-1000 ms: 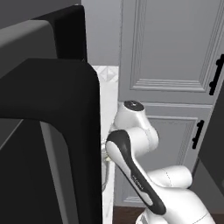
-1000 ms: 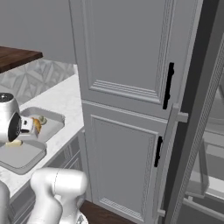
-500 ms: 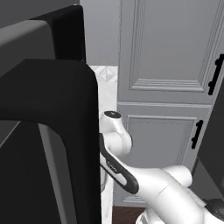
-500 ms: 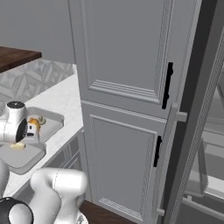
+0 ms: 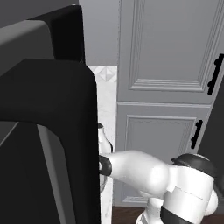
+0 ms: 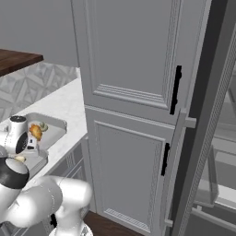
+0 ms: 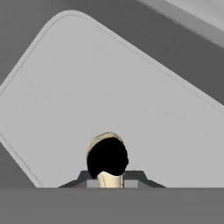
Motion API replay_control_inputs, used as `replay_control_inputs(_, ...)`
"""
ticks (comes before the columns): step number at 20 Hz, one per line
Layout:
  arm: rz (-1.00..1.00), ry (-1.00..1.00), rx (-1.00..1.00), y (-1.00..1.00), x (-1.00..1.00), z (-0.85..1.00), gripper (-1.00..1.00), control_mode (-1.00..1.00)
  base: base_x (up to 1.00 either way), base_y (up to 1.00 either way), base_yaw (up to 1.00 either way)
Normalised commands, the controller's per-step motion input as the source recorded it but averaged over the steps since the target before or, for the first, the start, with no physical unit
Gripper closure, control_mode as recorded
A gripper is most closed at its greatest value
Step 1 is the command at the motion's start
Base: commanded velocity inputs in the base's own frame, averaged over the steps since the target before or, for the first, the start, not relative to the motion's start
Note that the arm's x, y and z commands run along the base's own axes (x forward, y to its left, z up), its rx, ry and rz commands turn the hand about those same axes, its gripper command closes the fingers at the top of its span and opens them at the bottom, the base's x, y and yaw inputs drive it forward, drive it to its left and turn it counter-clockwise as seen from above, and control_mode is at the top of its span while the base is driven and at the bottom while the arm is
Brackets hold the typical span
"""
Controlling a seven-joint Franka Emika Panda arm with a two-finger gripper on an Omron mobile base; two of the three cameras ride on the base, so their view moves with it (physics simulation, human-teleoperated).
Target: Place one mushroom and one chicken drumstick in each tupperware on the nearby counter, to pack two identical lunches.
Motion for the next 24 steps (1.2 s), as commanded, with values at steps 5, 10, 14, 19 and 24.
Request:
replay_control_inputs(5,0.00,0.01,0.00,0.26,0.55,-0.30,-1.00,-1.00,0.00,0.00,0.00)
replay_control_inputs(10,-0.04,-0.01,-0.03,0.21,0.21,-0.05,-1.00,-1.00,0.00,0.00,0.00)
replay_control_inputs(14,-0.02,-0.03,0.01,-0.22,-0.35,0.86,-1.00,-1.00,0.00,0.00,0.00)
replay_control_inputs(19,-0.09,-0.05,0.04,-0.68,-0.69,0.95,-1.00,-1.00,0.00,0.00,0.00)
replay_control_inputs(24,-0.12,-0.03,0.14,-0.95,-0.41,0.51,-1.00,-1.00,0.00,0.00,0.00)
